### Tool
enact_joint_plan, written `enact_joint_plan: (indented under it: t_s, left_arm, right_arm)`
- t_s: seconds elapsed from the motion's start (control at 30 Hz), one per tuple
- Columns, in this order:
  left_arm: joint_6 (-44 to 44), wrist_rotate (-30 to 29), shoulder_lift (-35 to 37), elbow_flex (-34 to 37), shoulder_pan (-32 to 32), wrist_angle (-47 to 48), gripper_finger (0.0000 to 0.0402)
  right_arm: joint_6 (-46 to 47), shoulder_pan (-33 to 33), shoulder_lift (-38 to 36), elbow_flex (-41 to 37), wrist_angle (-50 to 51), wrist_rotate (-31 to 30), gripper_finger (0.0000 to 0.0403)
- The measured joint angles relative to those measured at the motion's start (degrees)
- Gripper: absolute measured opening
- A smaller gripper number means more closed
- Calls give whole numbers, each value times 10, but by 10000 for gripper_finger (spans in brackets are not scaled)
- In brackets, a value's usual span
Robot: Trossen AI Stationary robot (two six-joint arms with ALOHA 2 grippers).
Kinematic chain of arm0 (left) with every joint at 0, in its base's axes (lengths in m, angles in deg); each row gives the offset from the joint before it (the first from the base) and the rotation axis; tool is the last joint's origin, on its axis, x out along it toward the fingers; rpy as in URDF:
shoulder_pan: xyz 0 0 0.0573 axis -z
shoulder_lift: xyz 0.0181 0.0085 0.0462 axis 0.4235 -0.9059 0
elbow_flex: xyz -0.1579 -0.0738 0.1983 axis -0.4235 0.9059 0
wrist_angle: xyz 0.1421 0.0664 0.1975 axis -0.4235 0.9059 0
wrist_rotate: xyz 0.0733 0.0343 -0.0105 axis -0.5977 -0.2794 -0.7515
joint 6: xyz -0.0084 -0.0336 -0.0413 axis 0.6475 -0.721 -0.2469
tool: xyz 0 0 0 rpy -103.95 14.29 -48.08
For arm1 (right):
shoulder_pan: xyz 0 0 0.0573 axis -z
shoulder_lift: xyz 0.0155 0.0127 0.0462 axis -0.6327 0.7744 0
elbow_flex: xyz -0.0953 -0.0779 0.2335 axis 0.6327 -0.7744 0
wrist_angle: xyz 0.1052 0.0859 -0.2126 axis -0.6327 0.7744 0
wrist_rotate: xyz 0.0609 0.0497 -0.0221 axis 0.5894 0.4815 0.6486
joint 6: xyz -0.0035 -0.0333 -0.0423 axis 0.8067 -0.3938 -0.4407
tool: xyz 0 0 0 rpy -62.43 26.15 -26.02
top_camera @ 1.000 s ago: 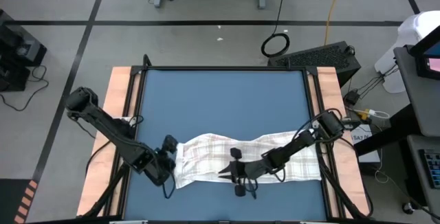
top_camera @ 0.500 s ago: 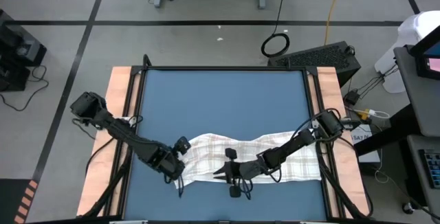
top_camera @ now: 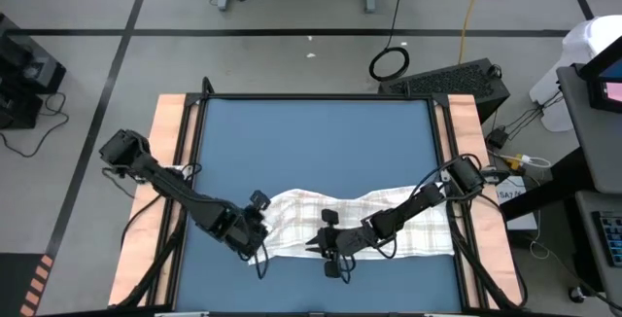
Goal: Roll towel into tight, uniform cylinder
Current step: Roll the white towel
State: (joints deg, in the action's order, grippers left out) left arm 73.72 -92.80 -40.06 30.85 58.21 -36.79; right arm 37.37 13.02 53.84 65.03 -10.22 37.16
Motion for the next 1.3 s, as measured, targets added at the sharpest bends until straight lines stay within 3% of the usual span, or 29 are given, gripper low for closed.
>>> enact_joint_plan:
  t_s: [0.17, 0.4, 0.7, 0.83, 1.0, 1.13, 1.3]
  left_arm:
    - [-51, -38, 25, -43, 11, 36, 13]
    - [-51, -116, 36, -89, 5, 31, 12]
    - [-92, -82, 36, -62, -10, 33, 16]
    - [-161, -71, 36, -49, -8, 29, 17]
    - [-280, -69, 36, -34, -7, -26, 21]
    - [-336, -21, 36, -27, -7, -43, 58]
    - [-356, 18, 36, -27, 6, -16, 154]
  right_arm:
    - [-13, -5, 0, 0, -60, -61, 59]
    - [-79, -5, 0, 0, -172, -120, 59]
    - [-85, -5, 0, 0, -138, -154, 69]
    - [-47, -5, 3, 0, -81, -157, 86]
    - [-29, 6, 43, 0, -88, -147, 102]
    - [-10, 15, 77, 0, -100, -105, 99]
    - [30, 18, 90, 2, -72, -81, 88]
